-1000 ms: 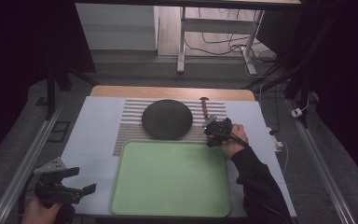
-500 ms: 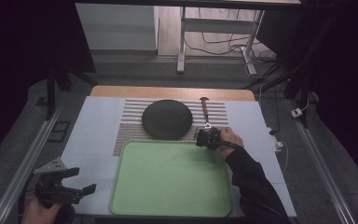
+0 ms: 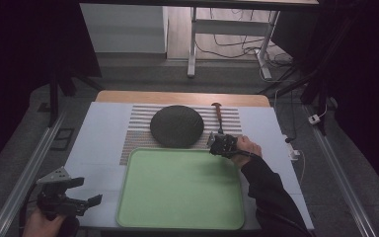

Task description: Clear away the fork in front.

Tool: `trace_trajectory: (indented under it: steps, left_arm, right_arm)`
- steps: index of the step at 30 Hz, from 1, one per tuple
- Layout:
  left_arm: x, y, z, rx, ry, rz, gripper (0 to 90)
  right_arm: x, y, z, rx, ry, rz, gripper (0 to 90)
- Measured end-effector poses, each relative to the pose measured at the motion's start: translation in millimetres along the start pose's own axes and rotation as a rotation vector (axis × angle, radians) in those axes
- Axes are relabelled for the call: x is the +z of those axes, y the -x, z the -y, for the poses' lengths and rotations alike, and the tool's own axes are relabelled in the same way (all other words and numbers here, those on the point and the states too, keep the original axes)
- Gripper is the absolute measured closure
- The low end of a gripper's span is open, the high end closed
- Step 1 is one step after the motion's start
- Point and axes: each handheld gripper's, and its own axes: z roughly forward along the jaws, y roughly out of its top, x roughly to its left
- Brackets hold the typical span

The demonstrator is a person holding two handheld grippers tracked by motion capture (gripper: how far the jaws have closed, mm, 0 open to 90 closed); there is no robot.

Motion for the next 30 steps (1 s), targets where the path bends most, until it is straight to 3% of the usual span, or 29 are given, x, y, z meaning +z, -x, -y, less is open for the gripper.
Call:
trace_trajectory:
  steps: [2, 3, 6, 7, 14, 20, 30]
  left_arm:
    - [0.1, 0.1, 0.0, 0.001, 0.0, 0.0, 0.0]
    - [0.1, 0.1, 0.0, 0.001, 0.0, 0.0, 0.0]
    - [-0.1, 0.0, 0.1, 0.001, 0.001, 0.001, 0.0]
    - [-0.1, 0.1, 0.1, 0.002, 0.001, 0.001, 0.0]
    - [1.2, 1.2, -0.7, 0.009, -0.014, -0.002, 0.0]
    - [1.0, 1.0, -0.5, 0.009, -0.011, 0.001, 0.0]
    - [1.4, 1.8, -0.7, 0.031, -0.016, 0.028, 0.0]
  right_arm:
    - [-4.4, 3.7, 1.5, 0.022, 0.021, -0.018, 90.0]
    - [-8.3, 4.5, 1.8, 0.033, 0.016, 0.007, 90.0]
    - [-17.5, 8.4, 4.0, 0.099, 0.048, -0.033, 90.0]
    - [-21.1, 8.8, 4.2, 0.105, 0.052, -0.007, 90.0]
    - [-41.6, 13.1, 9.4, 0.204, 0.116, -0.051, 90.0]
    - [-56.1, 14.8, 17.0, 0.296, 0.183, -0.126, 90.0]
    - [-84.3, 16.7, 35.7, 0.5, 0.331, -0.291, 90.0]
